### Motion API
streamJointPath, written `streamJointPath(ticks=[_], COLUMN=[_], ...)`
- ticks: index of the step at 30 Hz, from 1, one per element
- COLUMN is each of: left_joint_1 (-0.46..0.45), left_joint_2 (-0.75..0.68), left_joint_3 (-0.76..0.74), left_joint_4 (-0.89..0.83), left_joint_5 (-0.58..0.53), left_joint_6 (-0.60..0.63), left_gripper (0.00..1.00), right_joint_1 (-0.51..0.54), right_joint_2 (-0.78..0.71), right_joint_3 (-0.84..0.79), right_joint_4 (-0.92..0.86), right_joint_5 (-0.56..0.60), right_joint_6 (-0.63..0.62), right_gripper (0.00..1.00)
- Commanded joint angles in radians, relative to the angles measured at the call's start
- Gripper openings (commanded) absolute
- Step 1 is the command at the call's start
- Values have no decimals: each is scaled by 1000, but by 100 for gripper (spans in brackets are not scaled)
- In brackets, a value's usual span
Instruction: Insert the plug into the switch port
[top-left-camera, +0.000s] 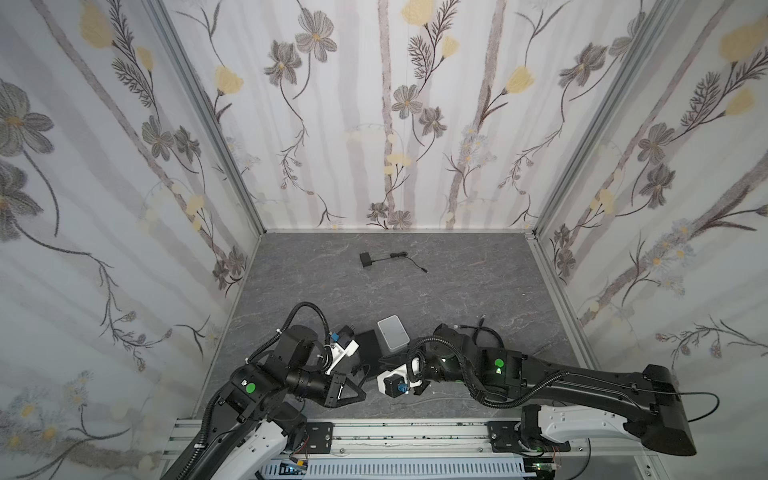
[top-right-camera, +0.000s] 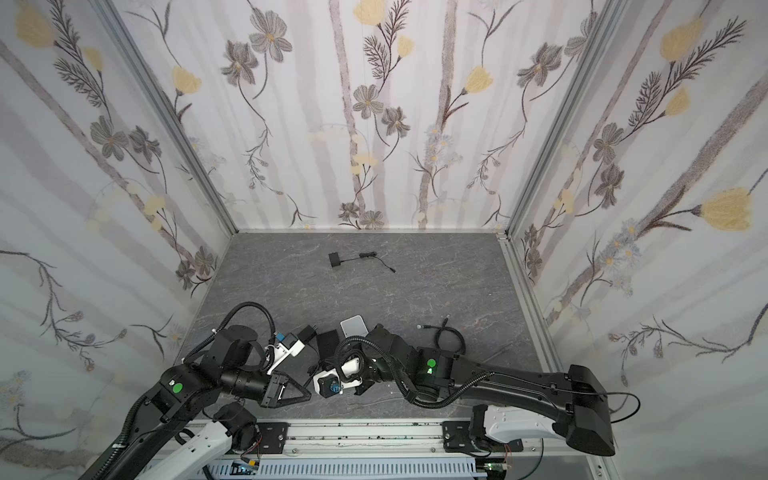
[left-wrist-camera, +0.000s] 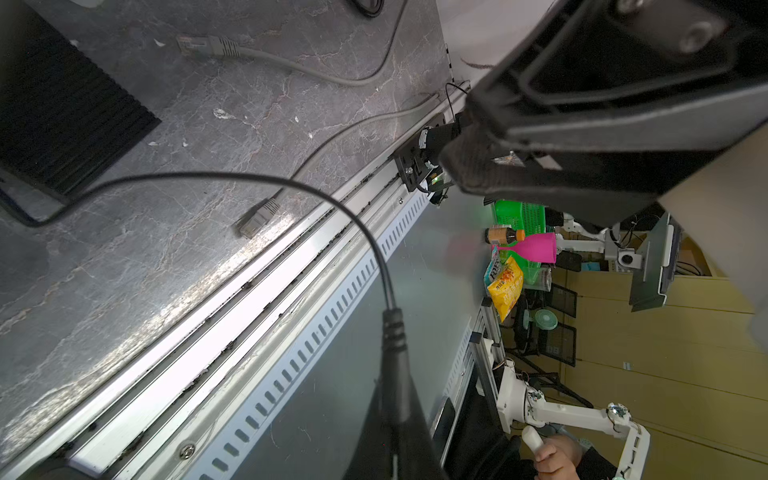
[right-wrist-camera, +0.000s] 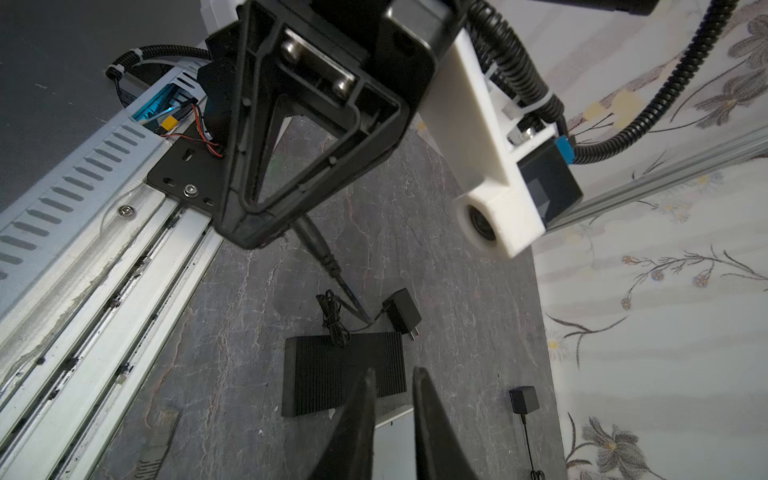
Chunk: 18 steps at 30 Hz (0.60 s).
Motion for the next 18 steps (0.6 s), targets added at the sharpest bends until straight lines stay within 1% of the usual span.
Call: streamJointPath(ticks=[1, 8, 10, 12, 15, 18], left_joint_1=[2, 2, 2, 2, 1, 1], left_joint_2=[1, -14, -14, -14, -14, -15], left_joint_3=[-2, 1, 0, 1, 3, 2], left_joint_4=[7, 6, 3, 4, 1, 1], left_joint_5=[15, -6, -11, -15, -25, -29], left_joint_6=[16, 10, 10, 8, 9, 7], left_gripper=[0, 0, 0, 0, 0, 0], right_joint_1=[18, 67, 83, 96, 121, 127], right_joint_2=[31, 75, 87, 100, 119, 131], right_joint_3=[34, 55, 64, 75, 88, 92], right_joint_4=[-46, -63, -60, -61, -52, -40], right_joint_5=[-35, -13, 23, 63, 159, 187], right_joint_6=[-59, -80, -84, -89, -99, -115], right_gripper=[19, 22, 29, 29, 29, 28])
